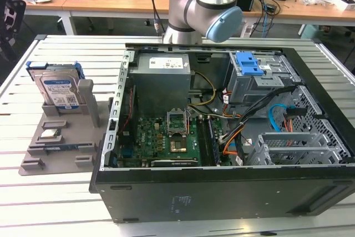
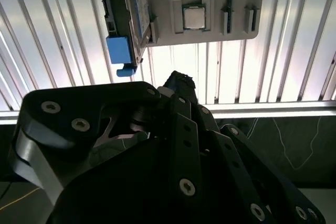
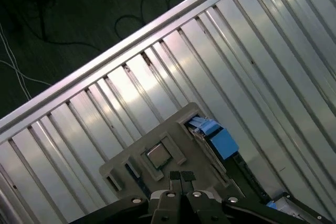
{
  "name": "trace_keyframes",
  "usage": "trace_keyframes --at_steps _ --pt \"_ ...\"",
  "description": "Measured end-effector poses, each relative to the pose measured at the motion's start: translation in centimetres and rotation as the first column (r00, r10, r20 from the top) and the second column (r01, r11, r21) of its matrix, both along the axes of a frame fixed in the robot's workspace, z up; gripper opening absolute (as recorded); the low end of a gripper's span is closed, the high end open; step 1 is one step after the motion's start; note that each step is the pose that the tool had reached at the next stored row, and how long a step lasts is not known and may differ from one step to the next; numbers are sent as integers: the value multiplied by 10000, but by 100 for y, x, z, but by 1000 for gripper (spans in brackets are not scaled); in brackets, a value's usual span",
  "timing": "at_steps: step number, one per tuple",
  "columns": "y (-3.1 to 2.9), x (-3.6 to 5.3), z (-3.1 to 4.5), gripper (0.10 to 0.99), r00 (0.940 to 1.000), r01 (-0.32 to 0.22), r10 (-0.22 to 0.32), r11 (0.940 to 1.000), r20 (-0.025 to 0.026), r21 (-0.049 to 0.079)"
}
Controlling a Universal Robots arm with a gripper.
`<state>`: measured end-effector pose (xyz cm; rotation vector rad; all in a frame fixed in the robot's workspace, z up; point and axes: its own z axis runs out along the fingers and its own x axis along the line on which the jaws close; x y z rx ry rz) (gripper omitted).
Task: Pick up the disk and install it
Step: 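Pick up the disk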
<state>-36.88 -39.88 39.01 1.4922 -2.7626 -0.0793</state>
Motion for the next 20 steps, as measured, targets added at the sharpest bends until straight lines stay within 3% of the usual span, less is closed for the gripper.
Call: trace_keyframes --at_steps 10,20 --pt "0 0 0 106 9958 -911 911 9958 0 0" --pt "0 0 0 106 9819 -1896 1896 9819 0 0"
